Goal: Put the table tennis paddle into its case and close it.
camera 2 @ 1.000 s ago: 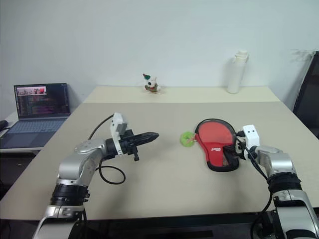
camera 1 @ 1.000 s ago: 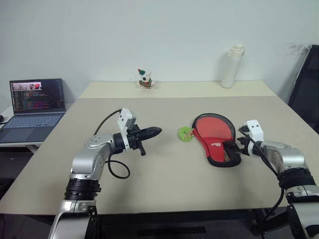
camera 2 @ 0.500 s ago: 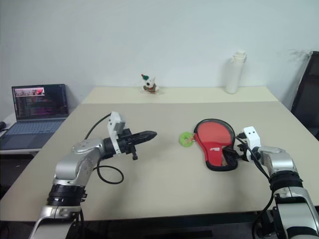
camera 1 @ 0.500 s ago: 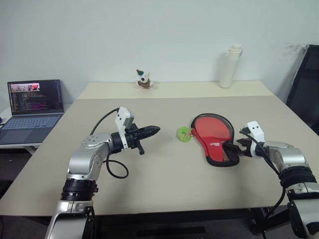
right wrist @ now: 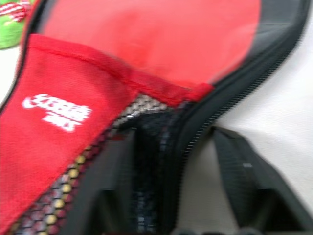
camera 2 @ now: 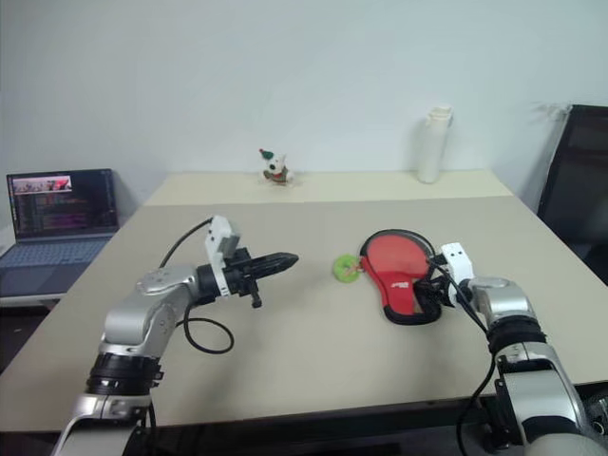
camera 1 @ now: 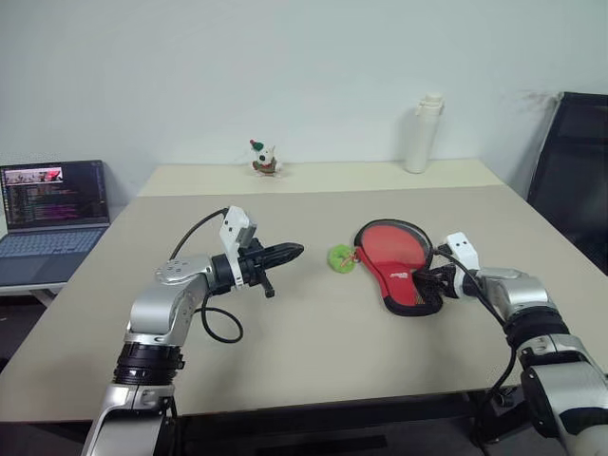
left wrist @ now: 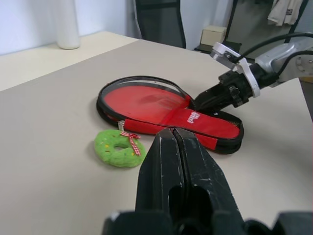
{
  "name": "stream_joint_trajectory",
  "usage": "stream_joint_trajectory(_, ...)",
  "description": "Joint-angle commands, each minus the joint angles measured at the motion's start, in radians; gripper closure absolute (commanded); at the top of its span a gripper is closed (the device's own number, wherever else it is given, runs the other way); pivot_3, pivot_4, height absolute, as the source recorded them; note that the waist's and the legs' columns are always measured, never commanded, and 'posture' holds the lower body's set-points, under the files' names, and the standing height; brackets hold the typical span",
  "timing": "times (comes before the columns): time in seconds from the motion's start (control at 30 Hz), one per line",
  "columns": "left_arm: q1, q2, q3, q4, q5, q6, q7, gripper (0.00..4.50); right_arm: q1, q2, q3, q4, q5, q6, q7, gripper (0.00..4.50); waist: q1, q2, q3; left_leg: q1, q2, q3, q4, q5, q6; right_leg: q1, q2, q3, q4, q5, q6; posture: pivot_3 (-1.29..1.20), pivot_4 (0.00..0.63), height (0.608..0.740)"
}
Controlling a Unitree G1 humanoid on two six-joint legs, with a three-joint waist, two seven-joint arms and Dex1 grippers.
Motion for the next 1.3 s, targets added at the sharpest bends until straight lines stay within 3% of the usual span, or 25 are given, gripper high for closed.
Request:
stream_joint_trajectory(0.03,0.021,0.036,0.009,-0.058,-0.021,0.004,-0.015,4.5,0.011,0.036,0.05,0.046,-0.038,0.018,0.032,3.4,-0.001,-0.002,-0.003,0.0,0.001,0.0,0.0,0.0,0.0,0.0,0.0,0.0,0.0,0.0,0.0,0.0,0.15,0.74)
stream_joint_trajectory(0.17,0.068,0.072,0.012,-0.086,-0.038,0.016,-0.046,4.5,0.011,0.062,0.049,-0.01,-0.023,0.053,0.071,4.47,-0.002,-0.004,-0.004,0.0,0.004,0.002,0.0,0.0,0.0,0.0,0.002,0.0,0.0,0.001,-0.002,0.0,0.15,0.74)
stream_joint_trajectory(0.6,0.226,0.206,0.007,-0.205,-0.105,0.07,-0.157,4.5,0.139,0.198,0.047,-0.582,0.105,0.385,0.056,4.49,-0.02,-0.003,-0.003,-0.004,0.012,0.004,-0.005,-0.001,-0.001,-0.016,0.008,0.003,0.013,-0.005,-0.015,0.0,0.15,0.74)
stream_joint_trajectory(0.9,0.311,0.232,0.011,-0.278,-0.127,0.088,-0.175,4.5,0.351,0.31,0.041,-0.995,0.164,0.652,-0.141,4.49,-0.008,-0.003,-0.003,-0.015,0.012,-0.003,-0.004,-0.001,-0.001,-0.02,0.01,-0.001,0.011,-0.006,-0.015,0.0,0.15,0.74)
stream_joint_trajectory(1.3,0.327,0.251,0.003,-0.269,-0.135,0.076,-0.194,4.5,0.538,0.369,-0.105,-1.347,0.242,0.93,-0.319,4.49,0.019,-0.002,-0.003,-0.016,0.011,-0.006,-0.004,-0.001,-0.002,-0.02,0.01,-0.004,0.011,-0.01,-0.017,0.0,0.15,0.74)
